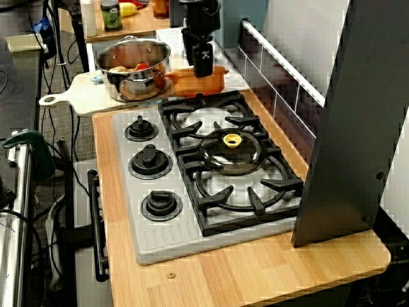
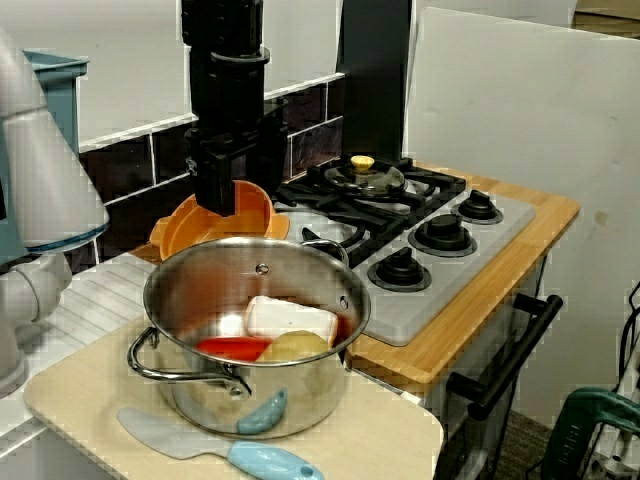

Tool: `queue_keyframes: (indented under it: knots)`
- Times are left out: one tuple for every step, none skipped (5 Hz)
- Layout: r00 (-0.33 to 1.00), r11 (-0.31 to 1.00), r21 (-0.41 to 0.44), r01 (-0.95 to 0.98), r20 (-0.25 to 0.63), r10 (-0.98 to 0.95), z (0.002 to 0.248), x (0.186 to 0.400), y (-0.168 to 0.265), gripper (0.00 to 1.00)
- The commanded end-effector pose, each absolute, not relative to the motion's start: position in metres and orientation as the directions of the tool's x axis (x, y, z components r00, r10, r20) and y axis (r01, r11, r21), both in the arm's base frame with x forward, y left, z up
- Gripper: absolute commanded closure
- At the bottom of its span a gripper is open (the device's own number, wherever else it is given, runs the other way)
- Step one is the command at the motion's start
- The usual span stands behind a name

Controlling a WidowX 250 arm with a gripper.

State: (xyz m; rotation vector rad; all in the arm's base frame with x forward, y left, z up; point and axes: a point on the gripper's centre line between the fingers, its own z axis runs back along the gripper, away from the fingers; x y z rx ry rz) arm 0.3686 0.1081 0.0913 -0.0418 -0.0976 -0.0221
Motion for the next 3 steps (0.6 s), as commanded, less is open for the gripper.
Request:
queue_keyframes:
  knots:
    - [0.992, 1.000, -0.011, 0.028, 0.121, -0.027, 0.0983, 0.3597, 0.1124, 0.00]
    - [0.993, 1.000, -0.006, 0.024, 0.113, -0.023, 0.0945, 0.3601, 0.1130, 0.00]
    - [0.993, 1.000, -0.001, 0.020, 0.113, -0.020, 0.0932, 0.3603, 0.1135, 0.00]
